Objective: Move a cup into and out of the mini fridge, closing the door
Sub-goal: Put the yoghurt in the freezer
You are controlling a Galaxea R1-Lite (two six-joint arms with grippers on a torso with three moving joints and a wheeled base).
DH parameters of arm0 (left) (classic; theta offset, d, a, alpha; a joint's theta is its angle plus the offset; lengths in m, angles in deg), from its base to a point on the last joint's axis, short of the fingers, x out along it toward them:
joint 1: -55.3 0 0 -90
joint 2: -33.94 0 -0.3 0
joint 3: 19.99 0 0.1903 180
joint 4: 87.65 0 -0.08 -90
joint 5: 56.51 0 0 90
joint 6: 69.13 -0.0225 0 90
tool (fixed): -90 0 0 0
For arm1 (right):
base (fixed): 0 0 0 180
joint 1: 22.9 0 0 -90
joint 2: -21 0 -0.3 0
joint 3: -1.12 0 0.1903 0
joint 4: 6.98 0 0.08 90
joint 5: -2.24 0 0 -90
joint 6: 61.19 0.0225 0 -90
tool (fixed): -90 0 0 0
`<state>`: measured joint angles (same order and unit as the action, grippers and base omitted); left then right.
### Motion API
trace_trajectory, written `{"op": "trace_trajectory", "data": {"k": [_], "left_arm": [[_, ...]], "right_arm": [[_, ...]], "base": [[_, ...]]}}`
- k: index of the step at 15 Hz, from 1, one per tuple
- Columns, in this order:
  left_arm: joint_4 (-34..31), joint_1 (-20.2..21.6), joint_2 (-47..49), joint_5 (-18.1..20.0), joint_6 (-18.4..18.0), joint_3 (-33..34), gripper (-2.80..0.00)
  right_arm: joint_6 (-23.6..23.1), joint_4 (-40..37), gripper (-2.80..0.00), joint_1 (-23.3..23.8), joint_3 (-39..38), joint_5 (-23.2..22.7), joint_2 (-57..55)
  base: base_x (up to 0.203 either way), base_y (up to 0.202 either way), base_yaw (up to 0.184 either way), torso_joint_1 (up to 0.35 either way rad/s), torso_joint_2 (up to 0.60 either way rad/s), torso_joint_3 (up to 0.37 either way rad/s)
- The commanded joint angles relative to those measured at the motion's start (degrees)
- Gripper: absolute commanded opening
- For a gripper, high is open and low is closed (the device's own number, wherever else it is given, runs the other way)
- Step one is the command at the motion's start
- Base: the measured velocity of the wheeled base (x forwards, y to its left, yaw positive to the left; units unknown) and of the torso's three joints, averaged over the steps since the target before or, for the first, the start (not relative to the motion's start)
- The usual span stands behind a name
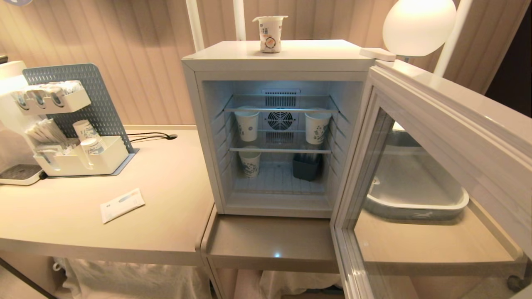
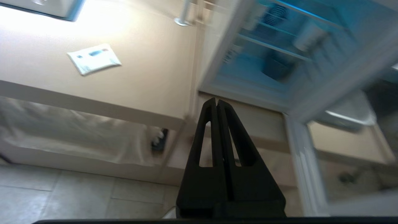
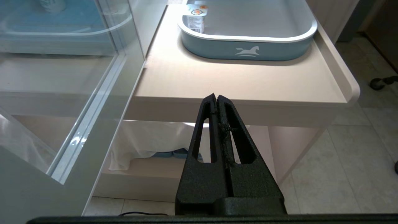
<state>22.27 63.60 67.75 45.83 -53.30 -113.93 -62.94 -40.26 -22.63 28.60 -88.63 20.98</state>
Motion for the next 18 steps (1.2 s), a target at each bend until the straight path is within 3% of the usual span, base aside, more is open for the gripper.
{"op": "trace_trajectory", "data": {"k": [1, 4, 7, 10, 11, 13, 15, 18], "left_arm": [[-13.3, -5.2, -7.1, 0.3, 1.1, -8.3, -2.80], [-23.0, -7.1, -17.4, 0.2, 1.6, -10.3, -2.80], [-30.5, -7.3, -24.3, -2.5, 1.6, -10.2, -2.80], [-31.5, -7.9, -32.2, -4.4, -2.8, -2.8, -2.80], [-31.8, -7.9, -33.0, -7.3, -2.8, 0.9, -2.80], [-26.1, -7.9, -33.5, -11.7, 0.8, 8.6, -2.80], [-13.0, -8.0, -33.6, -17.5, 2.3, 20.5, -2.80], [15.3, -8.0, -33.7, -22.8, -3.4, 46.2, -2.80]], "right_arm": [[0.0, 0.1, -2.80, 0.1, -0.1, 0.0, 0.0], [0.1, 0.2, -2.80, 0.0, -0.1, 0.0, 0.0], [0.2, 0.2, -2.80, 0.0, -0.1, 0.0, 0.0], [0.3, 0.1, -2.80, 0.0, -0.1, 0.0, 0.0], [0.3, 0.1, -2.80, 0.1, -0.1, 0.0, 0.0], [0.3, 0.1, -2.80, 0.0, -0.1, 0.0, 0.0], [0.3, 0.1, -2.80, 0.0, -0.1, 0.0, 0.0], [0.3, 0.1, -2.80, 0.0, -0.1, 0.0, 0.0]], "base": [[0.000, 0.000, 0.000, 0.000, 0.00, 0.000], [0.000, 0.000, 0.000, 0.000, 0.00, 0.000], [0.000, 0.000, 0.000, 0.000, 0.00, 0.000], [0.000, 0.000, 0.000, 0.000, 0.00, 0.000], [0.000, 0.000, 0.000, 0.000, 0.00, 0.000], [0.000, 0.000, 0.000, 0.000, 0.00, 0.000], [0.000, 0.000, 0.000, 0.000, 0.00, 0.000], [0.000, 0.000, 0.000, 0.000, 0.00, 0.000]]}}
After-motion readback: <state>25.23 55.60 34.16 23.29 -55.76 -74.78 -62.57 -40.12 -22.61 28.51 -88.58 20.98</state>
